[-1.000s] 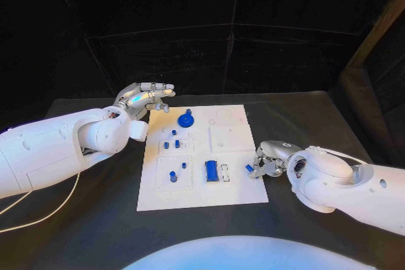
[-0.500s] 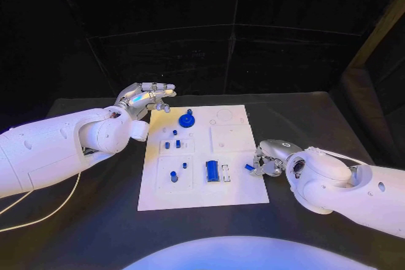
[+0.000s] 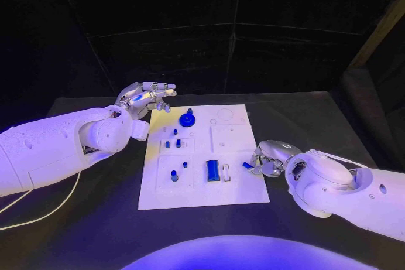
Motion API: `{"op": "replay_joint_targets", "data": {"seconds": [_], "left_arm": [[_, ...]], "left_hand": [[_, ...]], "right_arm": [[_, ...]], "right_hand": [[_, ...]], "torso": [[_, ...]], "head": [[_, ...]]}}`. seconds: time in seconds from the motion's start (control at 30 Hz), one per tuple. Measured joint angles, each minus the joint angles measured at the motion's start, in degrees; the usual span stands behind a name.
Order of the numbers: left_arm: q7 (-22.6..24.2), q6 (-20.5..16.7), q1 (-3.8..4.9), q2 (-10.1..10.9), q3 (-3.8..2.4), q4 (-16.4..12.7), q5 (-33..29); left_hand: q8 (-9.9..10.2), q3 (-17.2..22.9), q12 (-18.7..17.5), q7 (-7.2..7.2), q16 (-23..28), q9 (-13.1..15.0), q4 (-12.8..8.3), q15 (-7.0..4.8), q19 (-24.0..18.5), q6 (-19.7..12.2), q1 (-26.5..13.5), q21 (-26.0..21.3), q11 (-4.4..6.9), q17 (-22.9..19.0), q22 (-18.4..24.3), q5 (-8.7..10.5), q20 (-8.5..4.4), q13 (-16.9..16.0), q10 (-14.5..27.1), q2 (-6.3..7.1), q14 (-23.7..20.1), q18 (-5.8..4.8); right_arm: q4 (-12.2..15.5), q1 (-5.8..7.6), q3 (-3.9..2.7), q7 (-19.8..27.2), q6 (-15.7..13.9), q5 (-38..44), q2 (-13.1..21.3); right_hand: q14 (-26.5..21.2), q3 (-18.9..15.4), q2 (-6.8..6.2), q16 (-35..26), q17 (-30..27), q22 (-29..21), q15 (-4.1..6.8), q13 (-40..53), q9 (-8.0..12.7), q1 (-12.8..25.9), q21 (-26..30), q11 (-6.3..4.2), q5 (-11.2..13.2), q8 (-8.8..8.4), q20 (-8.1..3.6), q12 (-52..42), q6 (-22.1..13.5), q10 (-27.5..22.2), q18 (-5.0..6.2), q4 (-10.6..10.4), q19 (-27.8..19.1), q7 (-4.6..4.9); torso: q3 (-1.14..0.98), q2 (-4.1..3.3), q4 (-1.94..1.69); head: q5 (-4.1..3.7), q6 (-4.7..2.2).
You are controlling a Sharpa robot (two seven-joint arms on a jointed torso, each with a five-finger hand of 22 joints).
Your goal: Assemble the parts on the task board
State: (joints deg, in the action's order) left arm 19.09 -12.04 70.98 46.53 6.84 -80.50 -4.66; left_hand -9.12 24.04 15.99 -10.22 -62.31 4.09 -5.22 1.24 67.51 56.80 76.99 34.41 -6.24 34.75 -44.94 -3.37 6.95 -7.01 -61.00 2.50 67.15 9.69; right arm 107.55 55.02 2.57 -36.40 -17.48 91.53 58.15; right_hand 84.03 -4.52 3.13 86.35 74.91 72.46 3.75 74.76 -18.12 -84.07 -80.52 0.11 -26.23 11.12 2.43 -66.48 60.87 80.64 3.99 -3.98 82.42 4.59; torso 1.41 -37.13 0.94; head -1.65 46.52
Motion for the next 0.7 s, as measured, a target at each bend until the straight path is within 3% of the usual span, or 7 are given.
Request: {"op": "replay_joint_targets", "data": {"seconds": [0.4,0.7], "left_arm": [[-0.04,0.13,0.0,0.06,0.0,-0.11,0.21],[-0.05,0.34,0.01,0.13,0.0,-0.16,0.27]], "left_hand": [[0.0,0.0,0.0,0.0,0.0,0.0,0.0,0.0,0.0,0.0,0.0,0.0,0.0,0.0,0.0,0.0,0.0,0.0,0.0,0.0,0.0,0.0],[0.0,0.16,0.0,0.0,0.0,0.0,-0.16,0.01,0.0,0.0,0.0,0.0,0.21,-0.12,0.0,0.0,0.0,0.0,0.21,0.0,0.0,0.0]], "right_arm": [[1.57,0.0,-0.02,0.86,-5.24,-3.49,-1.0],[1.0,0.01,-0.02,1.62,-6.43,-9.37,-2.92]], "right_hand": [[0.0,1.84,-1.96,0.0,-0.01,-0.05,0.0,-0.03,-0.5,1.96,0.0,-0.22,-0.22,0.0,-0.21,-0.13,0.18,0.22,0.0,-1.44,0.21,-0.04],[0.01,2.97,-2.75,0.0,-0.01,-0.05,0.01,-0.03,-0.49,2.75,0.0,-0.24,-0.22,-0.28,-0.2,-0.45,0.53,0.23,0.0,-2.16,0.2,-0.13]], "torso": [[0.01,0.01,0.03],[0.04,0.01,-0.01]], "head": [[0.21,0.04],[0.44,0.21]]}}
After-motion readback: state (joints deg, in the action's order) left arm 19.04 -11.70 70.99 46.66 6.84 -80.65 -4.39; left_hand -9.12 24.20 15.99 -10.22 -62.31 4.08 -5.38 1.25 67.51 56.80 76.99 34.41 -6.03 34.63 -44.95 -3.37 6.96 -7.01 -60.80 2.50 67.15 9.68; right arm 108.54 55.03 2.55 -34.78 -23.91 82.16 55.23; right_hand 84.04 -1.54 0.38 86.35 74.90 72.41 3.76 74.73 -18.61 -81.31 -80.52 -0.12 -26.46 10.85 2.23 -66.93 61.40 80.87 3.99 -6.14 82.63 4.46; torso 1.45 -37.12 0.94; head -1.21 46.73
